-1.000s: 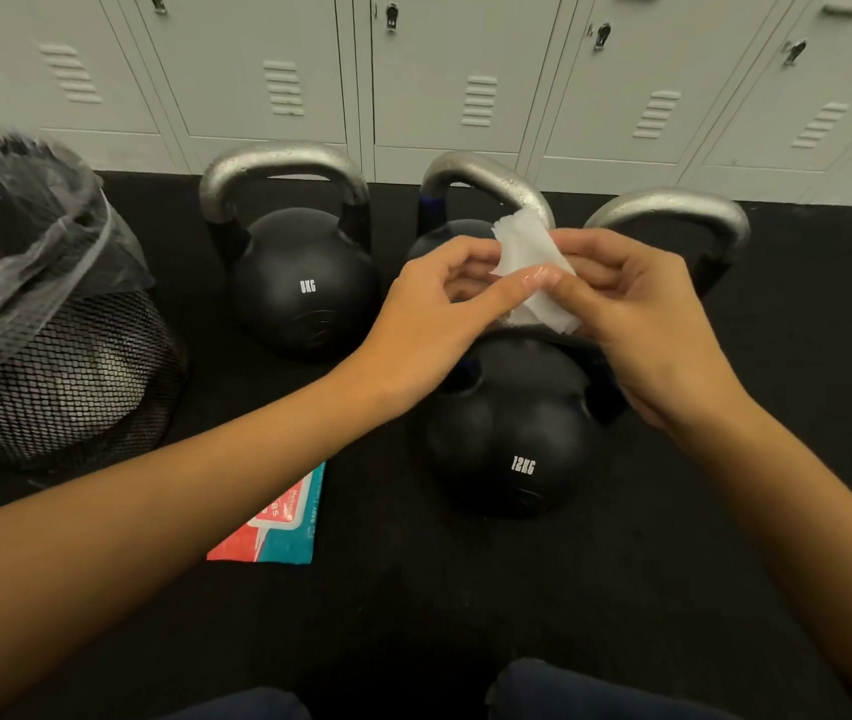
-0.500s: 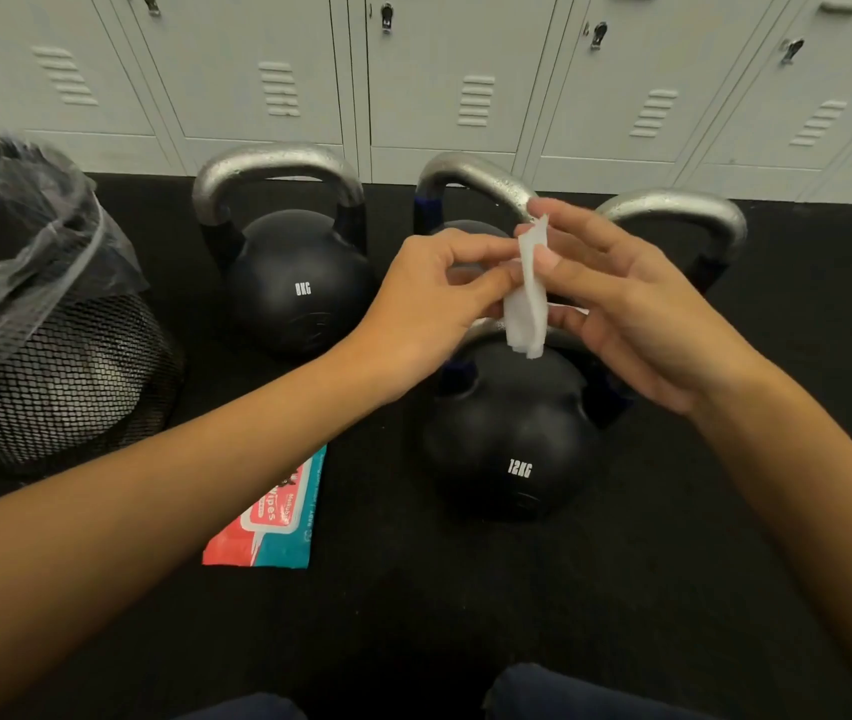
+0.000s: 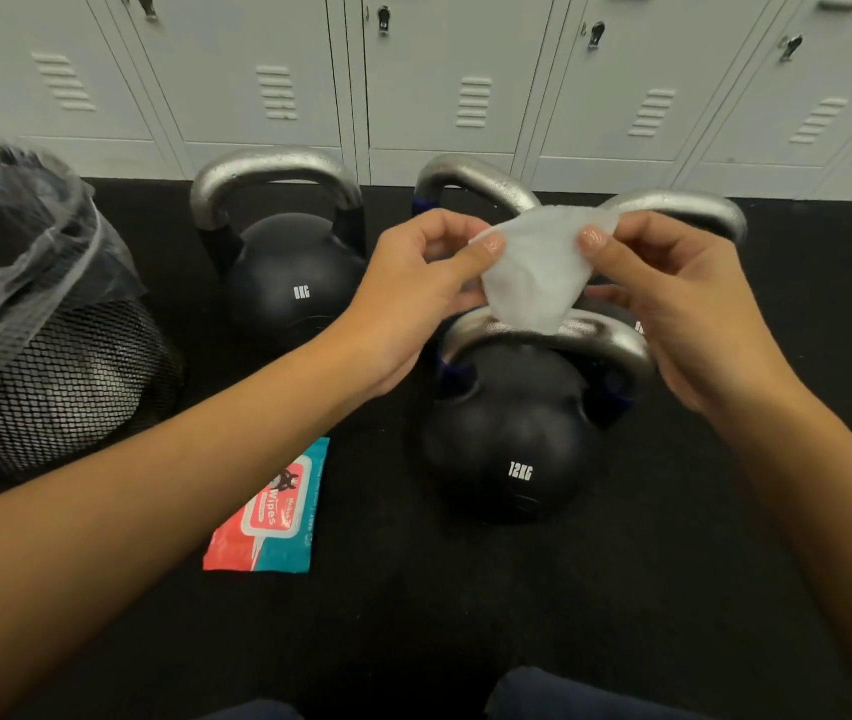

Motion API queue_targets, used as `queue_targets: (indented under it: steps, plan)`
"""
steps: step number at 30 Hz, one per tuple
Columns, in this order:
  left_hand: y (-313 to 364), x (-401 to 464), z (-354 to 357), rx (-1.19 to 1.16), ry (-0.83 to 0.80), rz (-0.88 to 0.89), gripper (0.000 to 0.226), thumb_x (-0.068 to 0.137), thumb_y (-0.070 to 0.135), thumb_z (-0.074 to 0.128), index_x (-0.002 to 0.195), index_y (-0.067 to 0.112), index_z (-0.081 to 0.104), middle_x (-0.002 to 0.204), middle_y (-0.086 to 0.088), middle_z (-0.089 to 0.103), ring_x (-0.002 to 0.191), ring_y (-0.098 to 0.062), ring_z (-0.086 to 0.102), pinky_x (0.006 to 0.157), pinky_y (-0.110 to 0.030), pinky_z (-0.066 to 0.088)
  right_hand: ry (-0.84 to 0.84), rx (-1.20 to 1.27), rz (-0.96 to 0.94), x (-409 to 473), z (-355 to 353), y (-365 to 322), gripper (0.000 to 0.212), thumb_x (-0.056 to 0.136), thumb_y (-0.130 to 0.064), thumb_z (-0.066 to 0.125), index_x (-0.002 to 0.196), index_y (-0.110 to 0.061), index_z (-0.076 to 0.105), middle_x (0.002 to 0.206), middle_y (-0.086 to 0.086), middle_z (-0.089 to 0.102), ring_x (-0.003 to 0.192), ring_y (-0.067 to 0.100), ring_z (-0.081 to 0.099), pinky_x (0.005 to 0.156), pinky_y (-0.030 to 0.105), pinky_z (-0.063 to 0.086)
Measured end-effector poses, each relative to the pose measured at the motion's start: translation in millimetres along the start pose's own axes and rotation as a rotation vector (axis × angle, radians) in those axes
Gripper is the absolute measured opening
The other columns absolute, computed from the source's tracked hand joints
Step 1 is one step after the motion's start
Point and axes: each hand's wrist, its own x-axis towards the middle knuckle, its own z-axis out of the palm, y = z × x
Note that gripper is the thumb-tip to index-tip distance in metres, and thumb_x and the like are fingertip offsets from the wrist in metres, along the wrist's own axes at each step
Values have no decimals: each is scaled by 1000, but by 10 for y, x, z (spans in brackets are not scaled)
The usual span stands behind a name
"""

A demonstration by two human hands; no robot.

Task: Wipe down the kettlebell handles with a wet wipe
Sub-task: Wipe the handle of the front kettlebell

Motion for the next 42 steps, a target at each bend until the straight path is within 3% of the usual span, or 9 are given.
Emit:
queue_targets:
  steps: [5,9,13,17,23,26,30,37,42]
  plan:
    - [-25,37,79,189,-20,22,13,94,10,60,107,11,55,90,-7,72,86,-16,71,66,-26,56,85,-29,53,30,-57,36,15,88,-20,72,87,-20,57,78,1,69,82,16,68,71,28,54]
    - [-105,103,127,524,30,151,24,89,14,66,110,14,56,75,-1,65,68,-5,61,65,-14,49,122,-455,27,81,-90,145,21,86,-26,74,98,-23,56,80,-5,63,70,1,57,67,16,48]
    - [-249,150,100,737,63,206,25,87,17,68,109,18,56,83,5,60,66,-2,53,64,-8,43,88,-716,-191,72,40,109,34,88,-20,70,118,-22,54,112,-5,58,103,7,54,87,16,42]
    - [-327,188,38,663,149,148,26,86,19,70,109,16,59,86,7,58,67,-1,50,65,-10,40,-130,-787,-236,61,247,130,27,93,-14,63,118,-20,59,106,-5,62,99,5,57,83,6,39]
    - [-533,88,-161,633,221,15,11,96,20,56,101,18,65,103,-4,62,84,-5,55,71,-10,39,-327,-922,-84,162,305,131,31,102,-21,47,129,-20,60,116,1,58,105,14,54,78,19,34]
    - [-598,-6,-195,556,182,-76,10,96,22,55,100,22,63,103,-1,62,86,-5,56,68,-5,40,-403,-956,40,229,308,88,31,104,-28,40,113,-21,69,104,3,67,95,17,57,74,26,36]
    - [-533,-94,-168,390,81,-207,17,92,23,58,108,18,63,111,-2,58,93,-4,55,72,-16,39,-442,-965,184,301,182,45,44,101,-52,40,78,-25,66,76,-1,62,78,11,58,66,27,38]
    - [-586,-107,-246,447,22,-150,33,81,3,60,107,24,60,116,-4,56,100,-11,57,77,-17,46,-555,-1133,292,337,184,-43,50,106,-44,24,116,-12,61,127,14,59,117,33,52,102,41,36]
    - [-737,-131,-299,582,40,-183,55,79,7,72,126,22,45,118,-2,51,108,-13,53,84,-21,44,-723,-1323,185,483,541,-47,42,108,-32,23,119,-9,56,127,17,55,115,36,51,88,38,37]
